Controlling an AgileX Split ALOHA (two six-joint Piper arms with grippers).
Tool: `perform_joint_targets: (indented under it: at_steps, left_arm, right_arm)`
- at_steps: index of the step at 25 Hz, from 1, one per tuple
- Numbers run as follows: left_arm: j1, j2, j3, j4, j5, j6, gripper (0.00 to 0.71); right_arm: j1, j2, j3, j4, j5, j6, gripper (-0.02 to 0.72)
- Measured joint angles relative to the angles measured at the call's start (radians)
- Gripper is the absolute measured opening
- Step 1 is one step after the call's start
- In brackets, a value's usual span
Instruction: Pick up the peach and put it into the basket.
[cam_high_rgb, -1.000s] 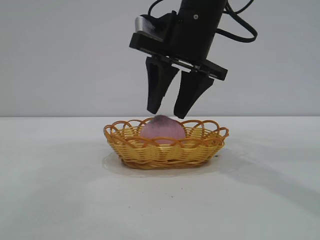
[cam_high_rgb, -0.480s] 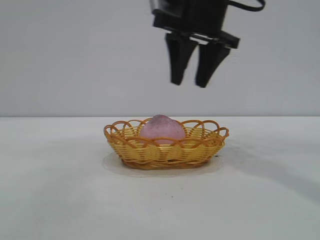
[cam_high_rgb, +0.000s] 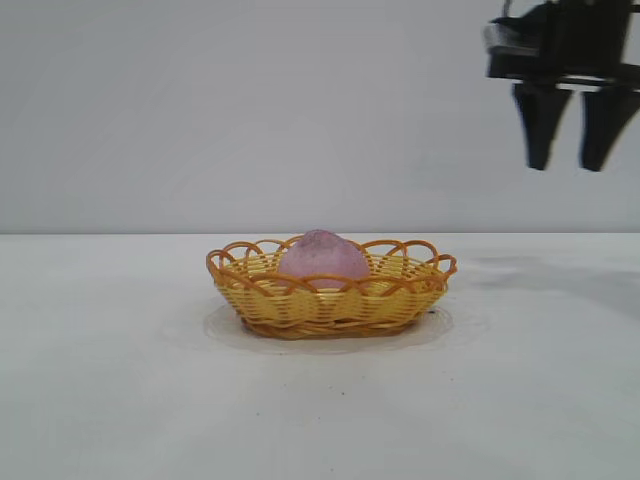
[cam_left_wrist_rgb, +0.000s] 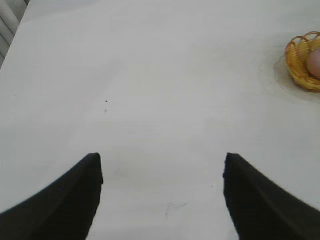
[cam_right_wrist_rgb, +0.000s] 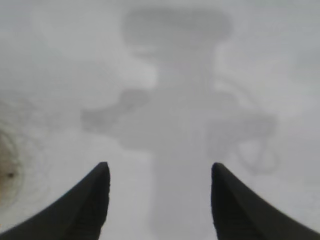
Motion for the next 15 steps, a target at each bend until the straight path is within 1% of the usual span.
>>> perform_joint_targets:
  at_steps: [6,14,15]
  left_arm:
    - [0.000,0.000,0.000,0.000,0.000,0.000,0.491]
    - [0.000,0.000,0.000,0.000,0.000,0.000,0.491]
    - [0.000,0.000,0.000,0.000,0.000,0.000,0.491]
  right_arm:
    - [-0.072,-0.010,0.000,-0.004,0.003,0.009,0.361]
    - [-0.095,-0.169,0.010,-0.006,0.008,0.011,0.361]
    - [-0.095,-0.196,0.022,-0.006,0.008,0.011,0.402]
